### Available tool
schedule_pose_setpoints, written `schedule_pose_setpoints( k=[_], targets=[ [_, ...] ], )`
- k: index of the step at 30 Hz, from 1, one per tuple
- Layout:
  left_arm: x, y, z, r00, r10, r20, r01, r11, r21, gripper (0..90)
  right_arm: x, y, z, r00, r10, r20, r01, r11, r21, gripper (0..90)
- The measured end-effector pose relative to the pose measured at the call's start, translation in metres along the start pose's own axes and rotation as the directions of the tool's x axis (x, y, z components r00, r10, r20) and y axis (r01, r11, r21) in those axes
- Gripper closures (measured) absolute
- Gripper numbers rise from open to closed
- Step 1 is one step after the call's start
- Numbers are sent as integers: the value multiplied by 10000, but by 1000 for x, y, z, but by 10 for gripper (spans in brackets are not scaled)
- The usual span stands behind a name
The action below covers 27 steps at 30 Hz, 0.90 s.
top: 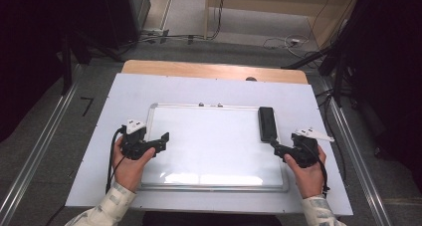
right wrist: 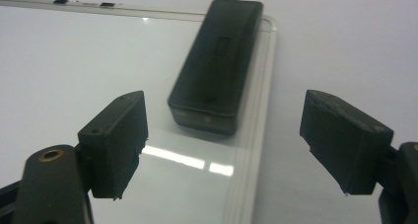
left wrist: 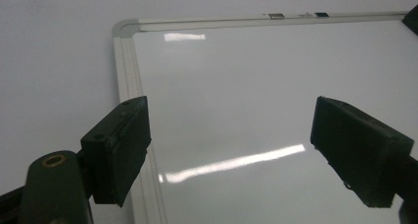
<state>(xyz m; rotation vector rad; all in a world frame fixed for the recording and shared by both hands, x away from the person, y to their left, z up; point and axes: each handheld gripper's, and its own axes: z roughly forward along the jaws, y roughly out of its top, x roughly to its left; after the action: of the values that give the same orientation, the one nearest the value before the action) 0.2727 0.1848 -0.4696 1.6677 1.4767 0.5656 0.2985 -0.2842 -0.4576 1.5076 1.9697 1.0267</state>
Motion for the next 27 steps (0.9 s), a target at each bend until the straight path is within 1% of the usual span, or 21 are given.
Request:
schedule_pose_setpoints(
  k=[7, 9, 10, 14, 18, 21, 23, 27],
  targets=[
    [14, -4, -6, 9993, -218, -320, 216, 9998, -39, 161, -25, -14, -17, 9992, 222, 347, -220, 9997, -54, 167],
    [17, -5, -8, 9989, -203, -413, 201, 9998, -34, 154, -32, -18, -21, 9984, 313, 478, -312, 9995, -25, 167],
    [19, -5, -9, 9987, -172, -473, 171, 9998, -31, 153, -34, -19, -22, 9983, 288, 515, -288, 9996, -9, 167],
    [28, -8, -14, 9968, -282, -747, 275, 9996, -108, 149, -44, -26, -30, 9966, 413, 717, -415, 9991, 8, 167],
    [40, -11, -19, 9933, -458, -1061, 448, 9989, -119, 149, -52, -31, -35, 9951, 483, 862, -483, 9988, -20, 166],
    [50, -14, -22, 9899, -550, -1306, 540, 9985, -110, 149, -58, -36, -39, 9934, 597, 983, -605, 9982, 54, 166],
    [56, -16, -24, 9862, -612, -1537, 601, 9981, -121, 149, -61, -38, -41, 9924, 644, 1046, -652, 9979, 43, 166],
    [66, -21, -24, 9823, -679, -1746, 694, 9976, 21, 134, -66, -42, -42, 9908, 599, 1218, -615, 9981, 93, 158]
  ],
)
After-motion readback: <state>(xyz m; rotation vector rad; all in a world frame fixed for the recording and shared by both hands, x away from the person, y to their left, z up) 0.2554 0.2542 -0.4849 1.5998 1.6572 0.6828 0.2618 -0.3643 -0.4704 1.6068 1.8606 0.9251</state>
